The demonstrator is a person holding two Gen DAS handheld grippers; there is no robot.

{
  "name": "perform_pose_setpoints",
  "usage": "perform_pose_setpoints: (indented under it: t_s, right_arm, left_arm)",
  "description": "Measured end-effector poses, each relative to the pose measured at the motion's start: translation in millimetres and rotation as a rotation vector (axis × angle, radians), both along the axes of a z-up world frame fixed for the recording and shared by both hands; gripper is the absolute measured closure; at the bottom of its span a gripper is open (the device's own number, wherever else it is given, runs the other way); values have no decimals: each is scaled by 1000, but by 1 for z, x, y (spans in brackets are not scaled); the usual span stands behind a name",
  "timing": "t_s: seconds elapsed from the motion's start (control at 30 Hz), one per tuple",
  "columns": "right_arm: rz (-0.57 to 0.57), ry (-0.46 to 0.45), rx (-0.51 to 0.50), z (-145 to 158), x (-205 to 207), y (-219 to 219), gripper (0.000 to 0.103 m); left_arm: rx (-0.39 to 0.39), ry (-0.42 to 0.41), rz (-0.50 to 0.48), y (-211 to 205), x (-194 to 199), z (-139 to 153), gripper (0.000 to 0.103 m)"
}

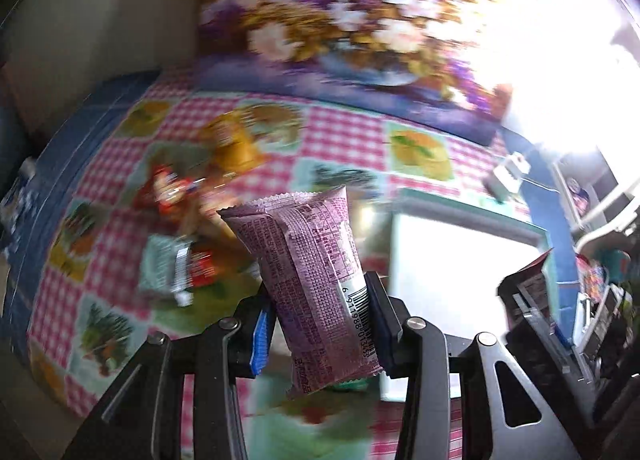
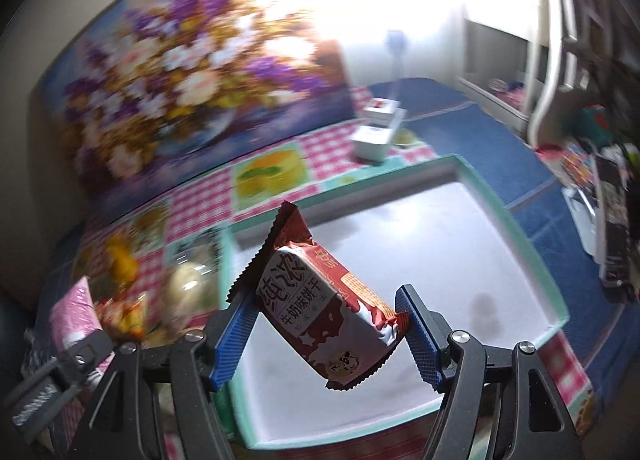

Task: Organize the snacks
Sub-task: 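Carry both packs over the white tray and open both grippers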

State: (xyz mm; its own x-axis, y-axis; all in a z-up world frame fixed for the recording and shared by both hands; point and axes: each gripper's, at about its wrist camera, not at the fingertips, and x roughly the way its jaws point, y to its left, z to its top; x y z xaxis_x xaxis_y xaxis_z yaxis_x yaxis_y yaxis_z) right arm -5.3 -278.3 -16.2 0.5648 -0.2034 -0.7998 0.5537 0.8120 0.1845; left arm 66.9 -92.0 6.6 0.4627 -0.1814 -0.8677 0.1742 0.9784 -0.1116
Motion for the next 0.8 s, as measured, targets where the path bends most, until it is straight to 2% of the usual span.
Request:
perform_pose_setpoints:
  t_s: [0.27, 0.43, 0.6, 0.8]
  right_arm:
    - [-141, 16, 11, -15, -8, -48, 30]
    - [-196, 36, 12, -27, -12, -71, 30]
    - [-221, 53, 14, -35, -12, -88, 30]
    - [-227, 67, 17, -44, -7, -97, 29]
  left_arm:
    - [-27, 20, -103, -73, 13, -4, 59]
    - [-38, 23, -154, -108, 23, -18, 59]
    - [-49, 26, -189, -131, 32, -28, 59]
    - [-51, 32, -176, -137, 43, -38, 59]
